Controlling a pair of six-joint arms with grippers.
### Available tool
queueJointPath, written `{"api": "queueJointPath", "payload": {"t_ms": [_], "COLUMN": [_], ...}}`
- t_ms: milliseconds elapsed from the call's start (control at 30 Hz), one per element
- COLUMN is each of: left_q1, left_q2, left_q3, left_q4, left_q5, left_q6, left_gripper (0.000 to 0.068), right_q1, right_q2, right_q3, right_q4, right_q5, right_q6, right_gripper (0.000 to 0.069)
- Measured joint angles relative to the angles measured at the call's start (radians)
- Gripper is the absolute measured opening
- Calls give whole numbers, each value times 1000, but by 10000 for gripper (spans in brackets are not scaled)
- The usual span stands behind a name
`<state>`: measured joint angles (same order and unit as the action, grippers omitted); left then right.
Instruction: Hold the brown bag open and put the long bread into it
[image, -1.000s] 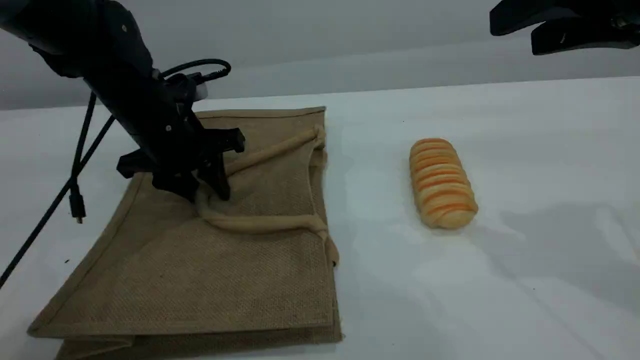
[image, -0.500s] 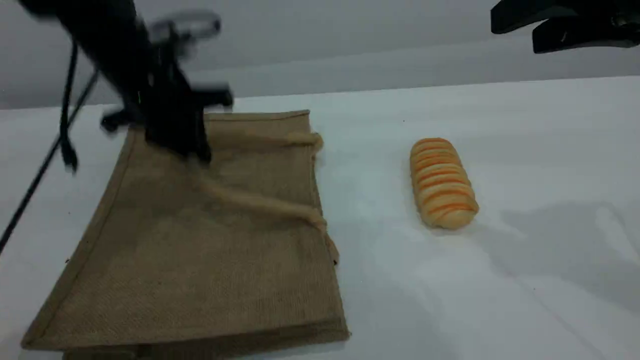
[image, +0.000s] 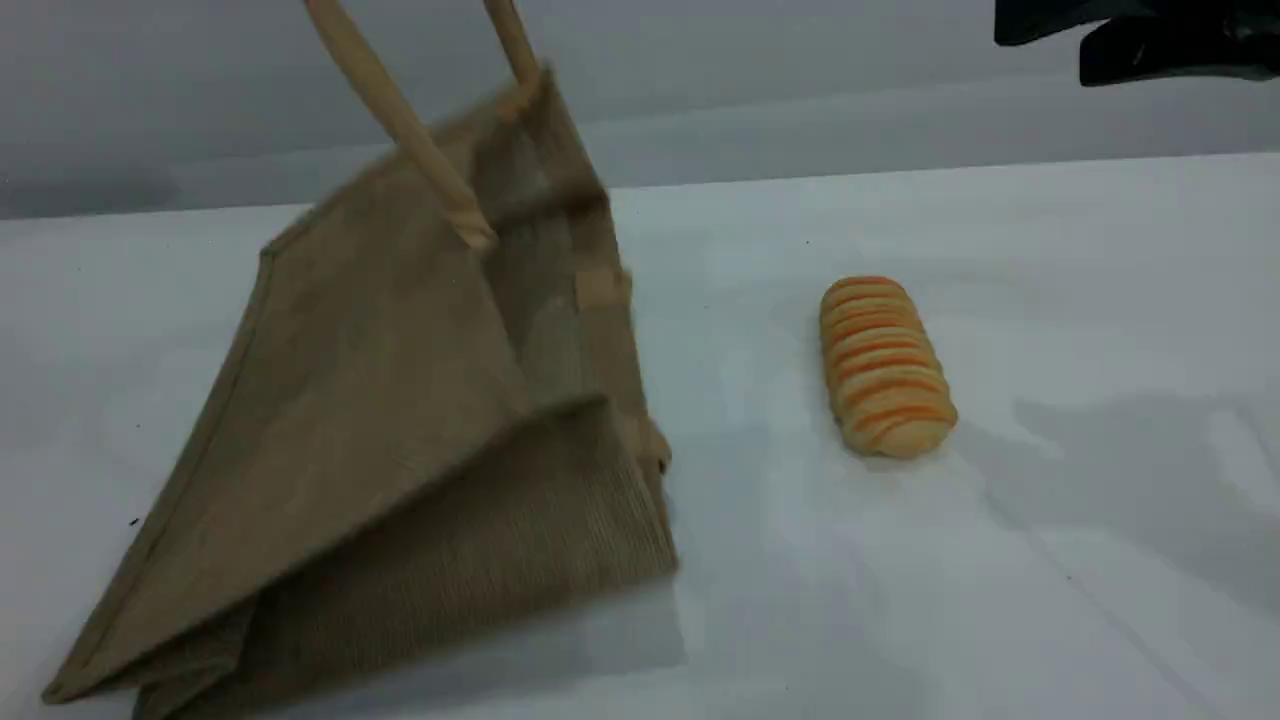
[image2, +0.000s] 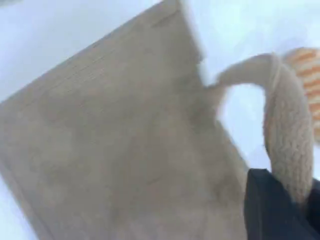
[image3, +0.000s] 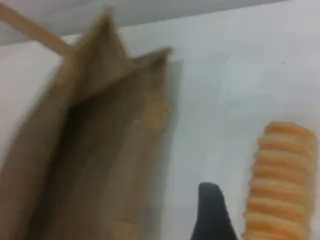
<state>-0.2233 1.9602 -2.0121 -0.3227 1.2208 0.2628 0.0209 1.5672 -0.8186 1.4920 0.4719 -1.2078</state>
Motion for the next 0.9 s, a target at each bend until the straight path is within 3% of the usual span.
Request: {"api": "queueJointPath", "payload": {"t_ms": [267, 700, 900], "left_q1": [0, 0, 0], "left_q2": [-102, -113, -113], "left_q3": [-56, -55, -55], "left_q4": [-20, -19, -82], "left_q5": [6, 2, 1], "left_q6": [151, 196, 246], "left_gripper": [88, 88, 88], "right_q1": [0, 0, 0], "right_q2": [103, 269, 373], "right_q3": [-1, -30, -58], "right_q4": [136, 255, 253], "right_q5": [0, -30, -3], "right_q6": [-119, -302, -359], "right_gripper": [412, 412, 412]}}
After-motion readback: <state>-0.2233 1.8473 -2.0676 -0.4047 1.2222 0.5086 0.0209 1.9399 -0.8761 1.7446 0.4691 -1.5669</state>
